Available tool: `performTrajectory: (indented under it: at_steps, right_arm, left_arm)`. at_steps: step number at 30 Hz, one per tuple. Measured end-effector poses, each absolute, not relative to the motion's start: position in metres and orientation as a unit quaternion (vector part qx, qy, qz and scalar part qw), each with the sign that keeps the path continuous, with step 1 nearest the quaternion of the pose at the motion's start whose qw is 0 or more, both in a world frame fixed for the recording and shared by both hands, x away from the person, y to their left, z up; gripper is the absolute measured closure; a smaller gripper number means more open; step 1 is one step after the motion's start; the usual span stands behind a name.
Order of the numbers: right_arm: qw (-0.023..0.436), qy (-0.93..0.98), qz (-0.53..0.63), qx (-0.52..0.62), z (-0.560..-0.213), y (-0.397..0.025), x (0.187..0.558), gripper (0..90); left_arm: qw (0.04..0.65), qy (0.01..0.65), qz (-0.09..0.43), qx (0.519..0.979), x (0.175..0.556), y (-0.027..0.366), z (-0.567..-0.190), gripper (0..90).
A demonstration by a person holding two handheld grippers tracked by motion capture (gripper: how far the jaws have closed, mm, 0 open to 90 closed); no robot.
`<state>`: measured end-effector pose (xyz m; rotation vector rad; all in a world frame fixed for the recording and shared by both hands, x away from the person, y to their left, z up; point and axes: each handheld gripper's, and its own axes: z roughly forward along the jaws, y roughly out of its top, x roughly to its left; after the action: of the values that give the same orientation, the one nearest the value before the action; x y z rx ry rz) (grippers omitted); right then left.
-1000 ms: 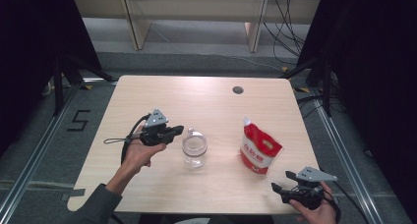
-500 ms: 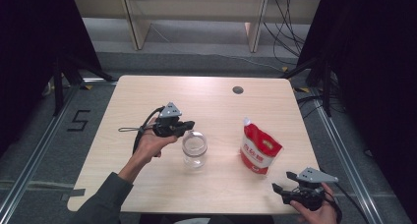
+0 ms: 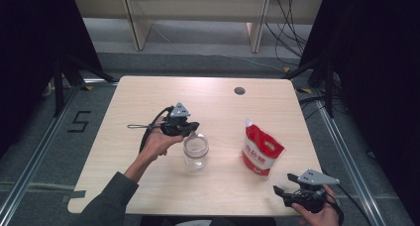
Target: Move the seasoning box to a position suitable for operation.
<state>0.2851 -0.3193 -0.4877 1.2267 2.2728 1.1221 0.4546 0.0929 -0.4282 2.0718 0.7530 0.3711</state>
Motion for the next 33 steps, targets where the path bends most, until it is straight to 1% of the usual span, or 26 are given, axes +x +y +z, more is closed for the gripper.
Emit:
performTrajectory:
  at_steps: [6, 8, 9, 10, 13, 14, 15, 18, 19, 22, 23, 25, 28, 29, 31, 33]
  right_arm:
    - [0.161, 0.797, 0.393, 0.429, -0.488, -0.319, 0.285, 28.6]
    - [0.177, 0.803, 0.39, 0.415, -0.488, -0.321, 0.287, 28.6]
    - [0.177, 0.803, 0.39, 0.415, -0.488, -0.321, 0.287, 28.6]
    - [0.165, 0.802, 0.392, 0.419, -0.489, -0.32, 0.287, 28.6]
    - [0.165, 0.802, 0.392, 0.418, -0.489, -0.319, 0.287, 28.6]
    - [0.173, 0.803, 0.391, 0.415, -0.488, -0.32, 0.287, 28.6]
    - [0.167, 0.802, 0.393, 0.418, -0.488, -0.32, 0.287, 28.6]
    - [0.172, 0.803, 0.391, 0.417, -0.488, -0.32, 0.287, 28.6]
    - [0.163, 0.799, 0.392, 0.426, -0.488, -0.319, 0.286, 28.6]
    - [0.161, 0.797, 0.391, 0.431, -0.488, -0.318, 0.285, 28.6]
    - [0.174, 0.803, 0.39, 0.415, -0.488, -0.32, 0.287, 28.6]
    - [0.164, 0.799, 0.392, 0.426, -0.488, -0.318, 0.285, 28.6]
    - [0.165, 0.801, 0.391, 0.423, -0.488, -0.317, 0.286, 28.6]
    - [0.167, 0.8, 0.39, 0.424, -0.488, -0.318, 0.286, 28.6]
    - [0.151, 0.8, 0.384, 0.436, -0.488, -0.316, 0.284, 28.6]
    - [0.16, 0.802, 0.387, 0.426, -0.488, -0.317, 0.286, 28.6]
  left_arm:
    - [0.424, 0.299, 0.152, 0.841, 0.456, 0.092, -0.426, 89.3]
    - [0.416, 0.305, 0.154, 0.843, 0.455, 0.093, -0.425, 89.2]
    - [0.412, 0.302, 0.156, 0.845, 0.455, 0.094, -0.424, 89.2]
    - [0.41, 0.304, 0.156, 0.846, 0.455, 0.095, -0.424, 89.2]
    - [0.405, 0.305, 0.156, 0.848, 0.452, 0.099, -0.423, 88.4]
    - [0.405, 0.307, 0.154, 0.848, 0.451, 0.1, -0.423, 88.3]
    - [0.4, 0.303, 0.155, 0.851, 0.45, 0.104, -0.422, 88.3]
    - [0.4, 0.309, 0.154, 0.849, 0.449, 0.106, -0.422, 88.0]
    - [0.401, 0.315, 0.15, 0.847, 0.448, 0.108, -0.422, 87.7]
    - [0.393, 0.31, 0.162, 0.85, 0.443, 0.114, -0.422, 86.9]
    - [0.397, 0.312, 0.16, 0.848, 0.441, 0.116, -0.422, 86.8]
    - [0.4, 0.318, 0.157, 0.845, 0.439, 0.12, -0.423, 86.8]
    - [0.401, 0.324, 0.157, 0.843, 0.434, 0.129, -0.423, 87.0]
    - [0.411, 0.334, 0.148, 0.835, 0.43, 0.133, -0.424, 87.4]
    - [0.414, 0.338, 0.149, 0.832, 0.425, 0.138, -0.423, 87.3]
    - [0.414, 0.336, 0.148, 0.833, 0.423, 0.141, -0.422, 85.6]
